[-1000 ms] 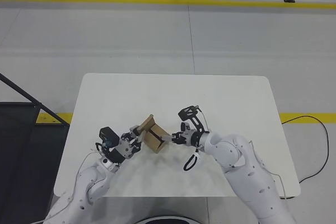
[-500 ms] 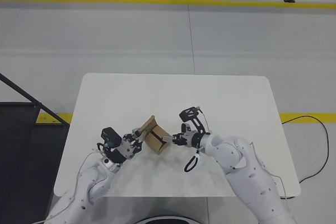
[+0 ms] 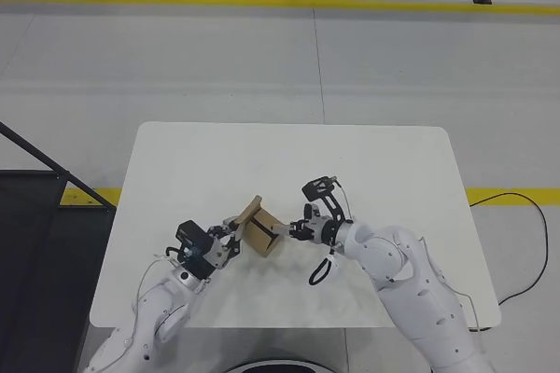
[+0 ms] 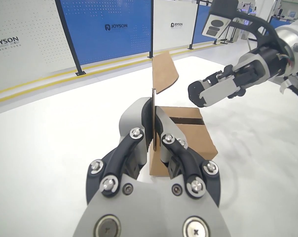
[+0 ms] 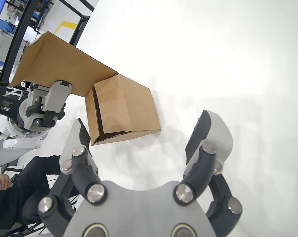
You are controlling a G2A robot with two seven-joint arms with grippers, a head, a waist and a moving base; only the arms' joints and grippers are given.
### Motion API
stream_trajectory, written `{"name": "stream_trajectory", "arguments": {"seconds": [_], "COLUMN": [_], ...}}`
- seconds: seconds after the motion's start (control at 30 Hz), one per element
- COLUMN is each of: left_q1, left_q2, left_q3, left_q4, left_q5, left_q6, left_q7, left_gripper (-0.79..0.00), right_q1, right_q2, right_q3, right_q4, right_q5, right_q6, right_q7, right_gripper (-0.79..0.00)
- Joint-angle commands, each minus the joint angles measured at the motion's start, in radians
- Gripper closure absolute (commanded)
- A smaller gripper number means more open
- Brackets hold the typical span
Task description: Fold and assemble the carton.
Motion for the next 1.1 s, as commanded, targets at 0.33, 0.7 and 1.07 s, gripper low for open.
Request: {"name": "stream_trajectory", "arguments": {"seconds": [0.33, 0.7, 1.07], "left_q1": [0.009, 0.012, 0.011], "left_q2": [-0.006, -0.01, -0.016], "left_q3": [0.015, 0.026, 0.033], "left_q4": [0.0, 0.002, -0.003], "left_q5": [0.117, 0.211, 0.268], "left_q6": [0.055, 0.098, 0.134], "left_q7": [0.021, 0.027, 0.02], "left_gripper": [0.0, 0.0, 0.0], "right_q1": [-0.019, -0.055, -0.1], "right_q2": [0.004, 0.011, 0.016], "right_q3": [0.029, 0.061, 0.057], "right_q4": [-0.003, -0.078, -0.22], "right_q5": [0.039, 0.026, -0.06], "right_q6": [0.004, -0.018, -0.037], "right_q7": [-0.042, -0.135, -0.197], "right_gripper": [-0.785, -0.785, -0.785]}}
